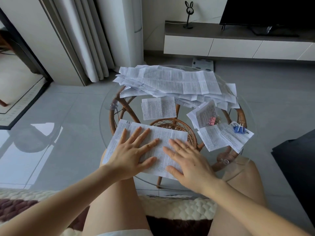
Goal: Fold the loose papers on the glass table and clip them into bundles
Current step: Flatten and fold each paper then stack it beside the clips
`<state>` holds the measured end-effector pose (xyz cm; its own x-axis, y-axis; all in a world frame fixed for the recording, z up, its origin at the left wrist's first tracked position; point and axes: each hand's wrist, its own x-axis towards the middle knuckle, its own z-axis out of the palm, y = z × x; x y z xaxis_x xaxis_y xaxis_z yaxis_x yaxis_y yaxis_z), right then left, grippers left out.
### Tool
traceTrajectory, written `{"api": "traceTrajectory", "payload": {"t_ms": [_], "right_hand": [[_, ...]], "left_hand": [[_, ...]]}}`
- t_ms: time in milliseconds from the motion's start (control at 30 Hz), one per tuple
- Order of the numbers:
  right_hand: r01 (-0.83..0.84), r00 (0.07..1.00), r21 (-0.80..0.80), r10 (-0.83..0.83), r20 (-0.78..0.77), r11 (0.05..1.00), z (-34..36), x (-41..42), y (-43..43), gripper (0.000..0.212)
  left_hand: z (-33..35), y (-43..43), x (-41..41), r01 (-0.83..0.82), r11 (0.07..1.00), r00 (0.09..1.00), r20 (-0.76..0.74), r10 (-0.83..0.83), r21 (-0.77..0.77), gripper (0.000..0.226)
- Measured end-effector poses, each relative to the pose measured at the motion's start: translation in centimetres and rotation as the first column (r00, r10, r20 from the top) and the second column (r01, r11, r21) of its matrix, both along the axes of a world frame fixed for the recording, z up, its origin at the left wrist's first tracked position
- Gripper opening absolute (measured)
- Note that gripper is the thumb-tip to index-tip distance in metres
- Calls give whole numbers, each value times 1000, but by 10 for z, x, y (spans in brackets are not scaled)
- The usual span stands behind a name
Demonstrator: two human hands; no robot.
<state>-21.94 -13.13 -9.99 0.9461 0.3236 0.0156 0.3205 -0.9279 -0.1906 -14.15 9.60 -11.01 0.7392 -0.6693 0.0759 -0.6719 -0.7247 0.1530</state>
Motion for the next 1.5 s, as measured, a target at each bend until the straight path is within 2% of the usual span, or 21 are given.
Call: {"api": "traceTrajectory", "payload": {"t_ms": [100, 200, 300, 400, 500, 633, 767, 833, 900, 967, 1033, 1100, 1133, 1200, 1233, 1300, 1333, 1367, 1433, 1500], "right_hand": [[94, 995, -88, -96, -28, 992, 5, 13, -4, 87], [95, 992, -219, -111, -61, 971, 13, 22, 0, 98], [50, 987, -301, -94, -131, 952, 18, 19, -2, 95], [15, 985, -319, -69, -157, 948, 19, 10, -6, 93], [-15, 998, -294, -4, -63, 956, 15, -8, -7, 87], [-105, 993, -316, 83, -82, 943, 13, -36, -12, 91], [-159, 986, -354, 168, -5, 922, 24, -47, -17, 86], [-185, 971, -335, 224, 82, 924, 25, -49, -14, 74], [-208, 946, -285, 266, 184, 936, 24, -50, -10, 61], [-216, 934, -206, 264, 243, 954, 20, -50, -6, 51], [-248, 917, -118, 272, 291, 962, 18, -49, -3, 36], [-292, 891, -43, 288, 349, 955, 18, -50, -2, 16], [-317, 878, -16, 300, 372, 948, 19, -53, 0, 11], [-374, 858, 12, 342, 384, 927, 20, -61, -1, 10], [-405, 852, 29, 365, 376, 914, 21, -67, -1, 11], [-442, 855, 80, 392, 340, 894, 25, -74, -2, 13], [-443, 862, 104, 392, 320, 890, 28, -75, -3, 13], [-435, 873, 126, 383, 302, 892, 32, -74, -3, 12], [-403, 898, 186, 347, 272, 896, 43, -69, 1, 9], [-365, 918, 216, 312, 244, 905, 57, -61, 5, 14]], "left_hand": [[-1, 0, 0, 3, 1000, 1000, -11, -3, 6, 64], [2, 0, 2, 1, 1000, 999, -33, -1, 17, 67], [4, -1, 1, 20, 998, 999, -43, -17, 53, 69], [4, -2, 1, 51, 995, 998, -42, -48, 89, 67], [4, 0, 3, 82, 992, 996, -32, -79, 98, 66], [6, 4, 9, 164, 972, 987, -35, -160, 168, 68], [18, 10, 11, 261, 961, 965, 5, -263, 93, 57], [21, 17, 3, 193, 981, 971, 150, -187, -26, 45], [22, 28, -9, -54, 989, 971, 223, 85, -140, 40], [22, 39, -19, -408, 899, 899, 100, 426, -160, 45], [26, 46, -25, -671, 729, 737, -227, 636, -134, 64], [29, 44, -29, -781, 588, 595, -534, 600, -210, 69], [31, 41, -31, -811, 524, 556, -624, 549, -261, 67], [30, 35, -35, -835, 444, 528, -696, 486, -324, 63], [29, 33, -37, -839, 434, 525, -700, 484, -329, 61], [30, 31, -40, -826, 471, 542, -661, 518, -308, 60], [32, 30, -40, -800, 537, 575, -602, 554, -269, 59], [37, 29, -41, -763, 618, 616, -503, 605, -191, 58], [43, 26, -42, -677, 735, 725, -211, 656, -41, 53], [45, 21, -41, -508, 856, 860, -4, 510, -98, 45]]}}
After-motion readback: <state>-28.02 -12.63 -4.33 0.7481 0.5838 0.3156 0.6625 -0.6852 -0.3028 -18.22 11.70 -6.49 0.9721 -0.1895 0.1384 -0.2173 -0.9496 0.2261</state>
